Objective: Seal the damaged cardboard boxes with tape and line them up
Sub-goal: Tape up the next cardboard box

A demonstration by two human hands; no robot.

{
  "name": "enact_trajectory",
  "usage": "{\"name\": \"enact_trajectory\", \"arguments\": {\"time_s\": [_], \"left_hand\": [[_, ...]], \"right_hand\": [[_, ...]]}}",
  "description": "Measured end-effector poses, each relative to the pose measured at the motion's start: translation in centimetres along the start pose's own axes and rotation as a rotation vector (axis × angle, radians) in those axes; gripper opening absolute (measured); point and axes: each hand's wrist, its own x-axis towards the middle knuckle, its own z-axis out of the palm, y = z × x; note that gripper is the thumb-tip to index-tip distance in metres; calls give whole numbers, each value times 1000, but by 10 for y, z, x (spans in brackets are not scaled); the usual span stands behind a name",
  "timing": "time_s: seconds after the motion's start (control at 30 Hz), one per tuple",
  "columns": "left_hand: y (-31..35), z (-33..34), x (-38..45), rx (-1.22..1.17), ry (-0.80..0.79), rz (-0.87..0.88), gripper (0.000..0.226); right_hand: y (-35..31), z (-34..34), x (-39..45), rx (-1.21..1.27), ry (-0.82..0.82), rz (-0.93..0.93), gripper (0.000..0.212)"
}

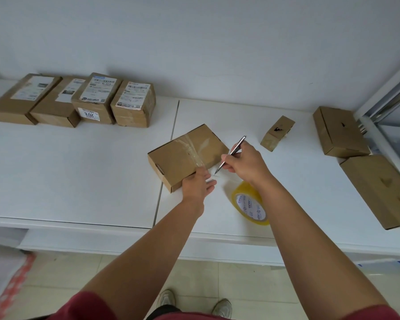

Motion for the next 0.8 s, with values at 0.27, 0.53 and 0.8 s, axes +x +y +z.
{"name": "enact_trajectory", "arguments": {"time_s": [0.27,0.53,0.8], "left_hand": [[49,-26,-8,1420,68,1031,22],[57,-39,46,1758,-152,798,58],[47,-43,61,1777,-52,803,65]], "right_hand": [[2,-4,1,86,122,1,19],[1,-2,-2,158,85,-6,18],[7,-7,-5,117,6,-5,20]]}}
